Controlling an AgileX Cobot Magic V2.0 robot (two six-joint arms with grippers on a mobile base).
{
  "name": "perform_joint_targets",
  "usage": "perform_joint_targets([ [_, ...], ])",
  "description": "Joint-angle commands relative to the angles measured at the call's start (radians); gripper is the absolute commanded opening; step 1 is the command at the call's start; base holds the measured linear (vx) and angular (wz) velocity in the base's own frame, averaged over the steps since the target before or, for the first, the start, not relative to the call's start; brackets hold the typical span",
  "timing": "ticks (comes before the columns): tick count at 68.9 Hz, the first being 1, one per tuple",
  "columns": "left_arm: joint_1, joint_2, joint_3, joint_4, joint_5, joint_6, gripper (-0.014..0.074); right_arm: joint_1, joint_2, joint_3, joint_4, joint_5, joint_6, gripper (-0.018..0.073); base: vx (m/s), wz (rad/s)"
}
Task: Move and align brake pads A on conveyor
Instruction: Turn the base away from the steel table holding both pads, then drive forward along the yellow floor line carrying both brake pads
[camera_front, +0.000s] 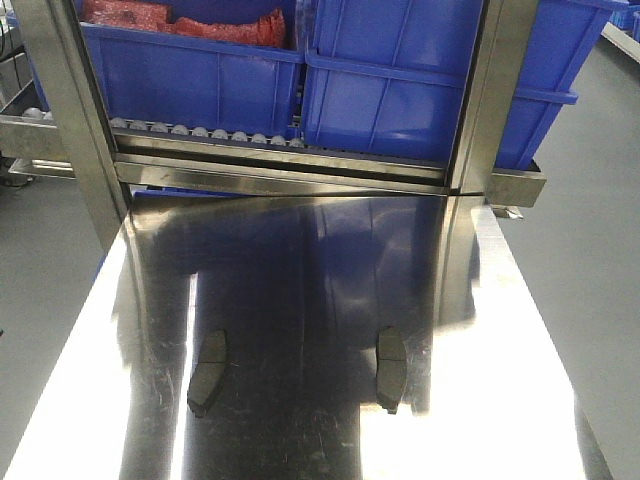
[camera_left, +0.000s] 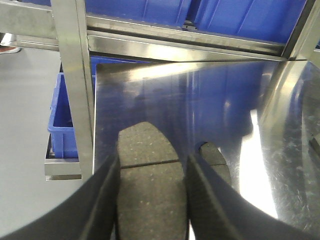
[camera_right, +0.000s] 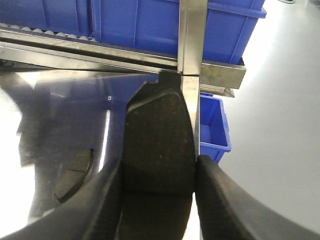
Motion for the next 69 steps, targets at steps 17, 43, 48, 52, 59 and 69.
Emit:
perform_joint_targets([
  [17,-0.004,0.002,-0.028,-0.015,-0.099,-0.007,-0.0006,-0.006,0.008,-0.027,-0.003,-0.091,-0.002,-0.0007,0.0,0.0],
  [43,-0.004,0.002,-0.028,-0.015,-0.099,-0.007,-0.0006,-0.006,0.008,-0.027,-0.003,-0.087,-0.002,-0.0007,-0.03,0.11],
  [48,-0.004,0.002,-0.028,-0.015,-0.099,-0.007,-0.0006,-0.006,0.008,-0.027,-0.003,-0.087,-0.002,-0.0007,-0.08,0.42],
  [52,-0.004,0.002,-0.028,-0.015,-0.099,-0.007,-0.0006,-0.006,0.008,-0.027,-0.003,-0.087,-0.002,-0.0007,-0.1,0.55],
  [59,-0.004,0.002,-0.028,-0.015,-0.099,-0.007,-0.0006,-0.006,0.008,-0.027,-0.003,-0.087,-0.002,-0.0007,-0.12,0.65],
  [69,-0.004,0.002,-0.028,-0.015,-0.099,-0.007,-0.0006,-0.006,0.008,-0.027,-0.003,-0.087,-0.002,-0.0007,-0.15,0.69],
])
